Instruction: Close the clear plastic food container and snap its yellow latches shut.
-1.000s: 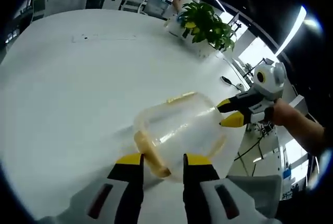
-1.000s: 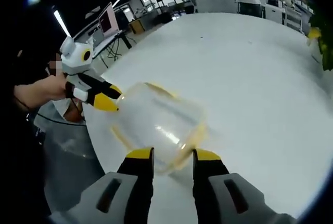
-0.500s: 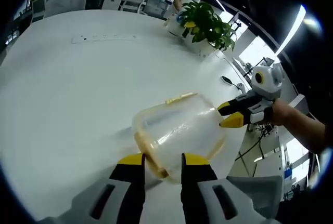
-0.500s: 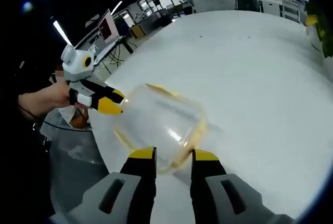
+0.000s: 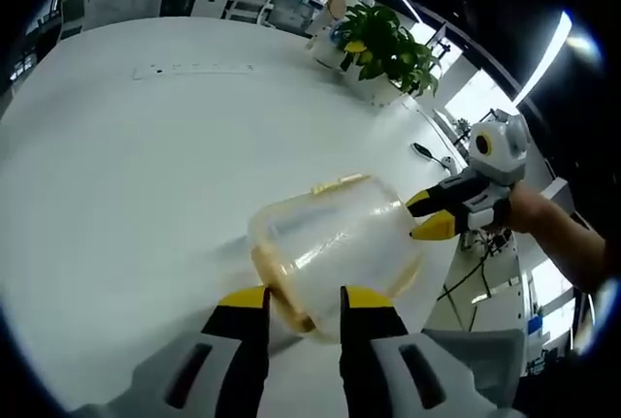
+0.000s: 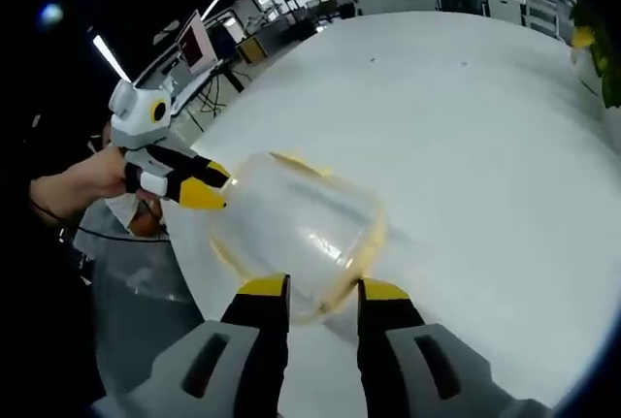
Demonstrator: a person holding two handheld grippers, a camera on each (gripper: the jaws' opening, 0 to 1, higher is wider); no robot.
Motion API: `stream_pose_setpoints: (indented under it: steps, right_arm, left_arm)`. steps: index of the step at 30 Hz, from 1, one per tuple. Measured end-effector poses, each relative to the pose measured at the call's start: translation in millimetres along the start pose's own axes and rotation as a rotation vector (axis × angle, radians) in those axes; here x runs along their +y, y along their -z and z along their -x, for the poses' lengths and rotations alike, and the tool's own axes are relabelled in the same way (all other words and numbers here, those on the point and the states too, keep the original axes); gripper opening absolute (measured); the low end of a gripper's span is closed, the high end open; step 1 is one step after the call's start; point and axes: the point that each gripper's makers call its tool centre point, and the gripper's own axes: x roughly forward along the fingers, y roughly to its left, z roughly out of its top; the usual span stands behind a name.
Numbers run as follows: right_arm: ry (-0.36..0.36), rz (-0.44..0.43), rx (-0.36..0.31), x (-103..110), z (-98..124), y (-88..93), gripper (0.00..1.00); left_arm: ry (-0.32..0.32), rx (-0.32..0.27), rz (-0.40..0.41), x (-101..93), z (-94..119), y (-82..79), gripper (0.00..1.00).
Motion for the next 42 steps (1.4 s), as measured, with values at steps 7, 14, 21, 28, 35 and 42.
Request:
stream_pose_setpoints:
  steps: [7, 14, 21, 28, 35, 42]
  right_arm:
    - [0.067, 0.161, 0.059, 1, 3, -2.7, 0.26]
    - [0.060, 0.301, 0.018, 7, 10, -23.6, 0.30]
    - [-0.038, 0.559, 0.043, 38, -6, -33.1, 0.32]
    - [-0.048, 0.632, 0.070, 47, -22, -40.0, 0.30]
    - [-0.046, 0.693, 0.082, 49, -26, -48.8, 0.31]
    - [-0.049, 0.753, 0.113, 48, -32, -55.5, 0.31]
  left_arm:
    - [-0.093, 0.022, -0.245, -2.3, 7, -8.9, 0.26]
    - [-0.086, 0.047, -0.560, -18.7, 10, -25.8, 0.33]
    - [-0.059, 0.070, -0.696, -42.3, -1, -28.3, 0.33]
    - [-0.033, 0.072, -0.752, -55.6, -14, -31.8, 0.30]
    - [-0.035, 0.079, -0.807, -60.5, -18, -29.4, 0.30]
    - [-0.016, 0.064, -0.827, -72.3, -18, -27.2, 0.31]
